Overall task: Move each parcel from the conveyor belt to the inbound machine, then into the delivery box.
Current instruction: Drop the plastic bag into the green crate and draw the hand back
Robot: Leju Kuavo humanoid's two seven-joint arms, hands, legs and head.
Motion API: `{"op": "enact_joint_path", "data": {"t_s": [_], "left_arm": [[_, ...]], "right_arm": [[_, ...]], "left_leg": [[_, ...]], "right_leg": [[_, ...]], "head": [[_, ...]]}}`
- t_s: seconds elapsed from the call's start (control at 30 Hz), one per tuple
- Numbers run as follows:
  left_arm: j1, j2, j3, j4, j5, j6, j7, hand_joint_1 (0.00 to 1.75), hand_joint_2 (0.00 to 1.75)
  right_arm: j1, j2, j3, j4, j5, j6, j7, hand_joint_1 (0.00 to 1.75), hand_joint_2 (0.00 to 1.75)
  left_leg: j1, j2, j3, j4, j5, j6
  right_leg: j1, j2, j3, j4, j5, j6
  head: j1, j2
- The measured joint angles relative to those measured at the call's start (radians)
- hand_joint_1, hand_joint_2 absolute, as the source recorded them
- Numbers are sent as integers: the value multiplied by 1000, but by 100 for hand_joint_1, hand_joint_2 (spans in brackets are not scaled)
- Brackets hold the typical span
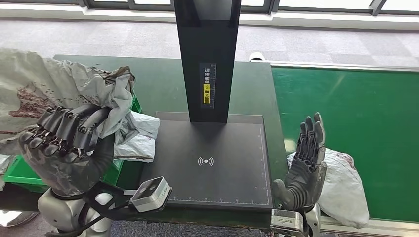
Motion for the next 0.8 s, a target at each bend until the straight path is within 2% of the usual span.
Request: {"op": "enact_joint_path", "data": {"t_s": [0.27, 0.33, 0.4, 0.53, 0.8], "left_arm": [[-14, -1, 48, 104, 0, 1, -2, 175, 175], [-20, 1, 65, 145, 0, 1, 3, 175, 175], [-31, 9, 77, 206, 0, 1, 45, 175, 175], [-77, 28, 79, 369, 0, 1, 164, 175, 175], [-177, 47, 121, 642, 20, 2, 175, 175, 175]], "right_arm": [[13, 0, -1, 0, 19, 6, -1, 0, 0], [17, 0, -2, -1, 31, 19, -3, 0, 87], [22, 0, -4, -2, 34, 30, -4, 0, 175], [33, 4, -20, -3, 23, 36, -15, 0, 175], [46, 6, -43, -3, 18, 39, -28, 0, 175]], "left_leg": [[0, 1, 0, 0, 0, 0], [0, 1, 0, 0, 0, 0], [0, 1, 0, 0, 0, 0], [0, 1, 0, 0, 0, 0], [0, 0, -1, 0, 1, 0]], "right_leg": [[0, 1, 0, 0, 0, 0], [0, 1, -1, 0, 0, 0], [0, 1, -1, 0, 0, 0], [0, 1, 0, 0, 1, 0], [0, 1, -1, 0, 1, 0]], "head": [[0, 0], [0, 0], [0, 0], [0, 0], [0, 0]]}}
